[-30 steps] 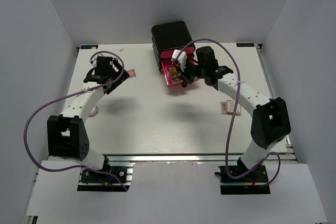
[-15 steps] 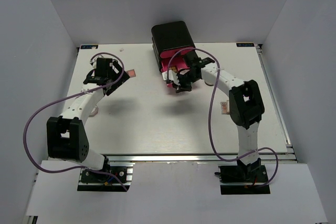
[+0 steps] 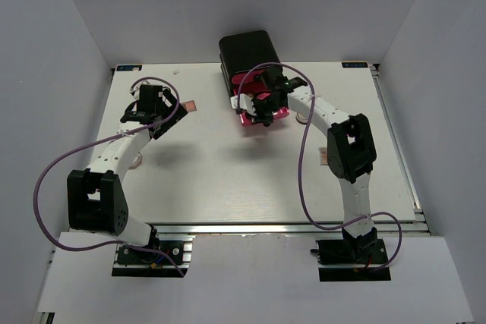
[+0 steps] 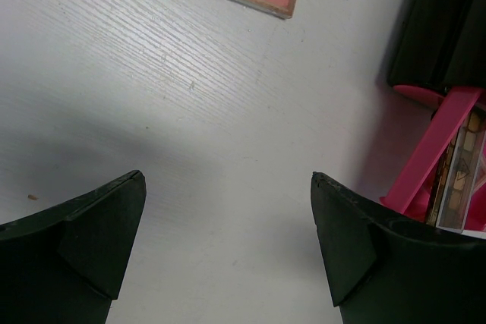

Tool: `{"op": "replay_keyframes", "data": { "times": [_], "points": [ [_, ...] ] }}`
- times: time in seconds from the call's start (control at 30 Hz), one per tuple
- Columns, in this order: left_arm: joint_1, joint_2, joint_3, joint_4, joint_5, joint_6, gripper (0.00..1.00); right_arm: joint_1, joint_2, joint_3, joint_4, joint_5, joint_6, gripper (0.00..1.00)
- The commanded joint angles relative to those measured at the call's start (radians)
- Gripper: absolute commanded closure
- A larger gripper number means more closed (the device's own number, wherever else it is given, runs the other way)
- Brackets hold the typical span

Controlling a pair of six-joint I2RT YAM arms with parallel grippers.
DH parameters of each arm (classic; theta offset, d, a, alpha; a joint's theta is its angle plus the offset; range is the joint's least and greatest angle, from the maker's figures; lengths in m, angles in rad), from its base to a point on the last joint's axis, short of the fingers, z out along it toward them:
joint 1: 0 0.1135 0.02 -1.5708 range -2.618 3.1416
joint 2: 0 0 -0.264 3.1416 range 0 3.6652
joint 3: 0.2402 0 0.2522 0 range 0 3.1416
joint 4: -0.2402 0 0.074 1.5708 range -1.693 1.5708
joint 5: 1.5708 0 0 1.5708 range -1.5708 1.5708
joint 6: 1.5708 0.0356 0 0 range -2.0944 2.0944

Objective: Organize the makeup

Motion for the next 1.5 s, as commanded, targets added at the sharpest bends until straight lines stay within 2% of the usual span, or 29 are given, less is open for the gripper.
{"op": "replay_keyframes", "data": {
  "times": [0.0, 0.13, 0.23, 0.37, 0.63, 0.83, 0.9, 0.93, 0.97, 1.0, 1.03, 1.1, 1.13, 1.2, 1.27, 1.33, 1.47],
  "points": [
    [0.008, -0.042, 0.005, 0.010, 0.007, 0.011, 0.02, 0.000, -0.054, -0.036, -0.009, -0.023, -0.024, 1.00],
    [0.008, -0.025, 0.013, 0.025, 0.018, 0.010, 0.02, -0.003, -0.100, -0.083, 0.014, -0.036, 0.002, 1.00],
    [0.008, 0.006, 0.044, 0.022, 0.026, 0.010, 0.02, -0.003, -0.105, -0.091, 0.073, 0.016, 0.031, 1.00],
    [0.008, 0.023, 0.070, 0.022, 0.035, 0.010, 0.02, -0.015, -0.033, 0.016, 0.034, 0.038, 0.049, 1.00],
    [0.008, 0.009, 0.053, 0.018, 0.027, 0.014, 0.02, -0.017, 0.006, 0.056, 0.028, 0.063, 0.049, 1.00],
    [0.008, 0.003, 0.039, 0.031, 0.032, 0.011, 0.02, -0.018, -0.057, -0.011, -0.009, -0.028, 0.036, 1.00],
    [0.008, 0.009, 0.050, 0.047, 0.033, 0.011, 0.02, -0.021, -0.135, -0.063, 0.049, -0.103, 0.072, 1.00],
    [0.008, 0.032, 0.057, 0.051, 0.033, 0.011, 0.02, -0.026, -0.170, -0.140, 0.097, -0.124, 0.153, 0.97],
    [0.008, 0.050, 0.082, 0.053, 0.035, 0.014, 0.02, -0.026, -0.245, -0.188, 0.228, -0.144, 0.210, 0.89],
    [0.009, 0.104, 0.100, 0.048, 0.032, 0.019, 0.02, -0.026, -0.282, -0.238, 0.303, -0.143, 0.268, 0.65],
    [0.011, 0.139, 0.125, 0.036, 0.029, 0.019, 0.02, -0.028, -0.356, -0.336, 0.380, -0.138, 0.395, 0.53],
    [0.014, 0.216, 0.232, -0.048, 0.010, -0.001, 0.04, -0.028, -0.424, -0.425, 0.587, -0.099, 0.512, 0.28],
    [0.020, 0.297, 0.275, -0.083, -0.009, -0.056, 0.07, -0.028, -0.480, -0.462, 0.646, -0.074, 0.566, 0.11],
    [0.024, 0.377, 0.412, -0.195, -0.034, -0.125, 0.07, -0.029, -0.526, -0.560, 0.806, 0.036, 0.725, 0.11],
    [0.026, 0.475, 0.494, -0.249, -0.054, -0.246, 0.07, -0.029, -0.580, -0.625, 0.872, 0.125, 0.846, 0.11],
    [0.026, 0.532, 0.597, -0.309, -0.065, -0.390, 0.07, -0.032, -0.609, -0.647, 0.895, 0.213, 0.884, 0.11],
    [0.029, 0.699, 0.786, -0.453, -0.092, -0.620, 0.06, -0.063, -0.663, -0.693, 0.896, 0.218, 0.942, 0.11]
  ]
}}
